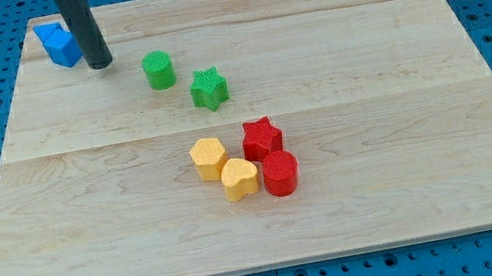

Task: Move the red blocks towards the bottom right side of the board

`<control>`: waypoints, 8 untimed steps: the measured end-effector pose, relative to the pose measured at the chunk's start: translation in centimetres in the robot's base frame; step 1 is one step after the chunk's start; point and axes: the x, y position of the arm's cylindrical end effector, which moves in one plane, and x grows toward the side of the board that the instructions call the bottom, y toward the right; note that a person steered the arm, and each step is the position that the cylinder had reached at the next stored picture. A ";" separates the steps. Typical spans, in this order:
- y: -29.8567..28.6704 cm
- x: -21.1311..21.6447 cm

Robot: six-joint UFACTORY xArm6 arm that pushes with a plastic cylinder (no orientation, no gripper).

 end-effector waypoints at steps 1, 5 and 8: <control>4.2 2.2; 12.1 11.6; 15.2 14.4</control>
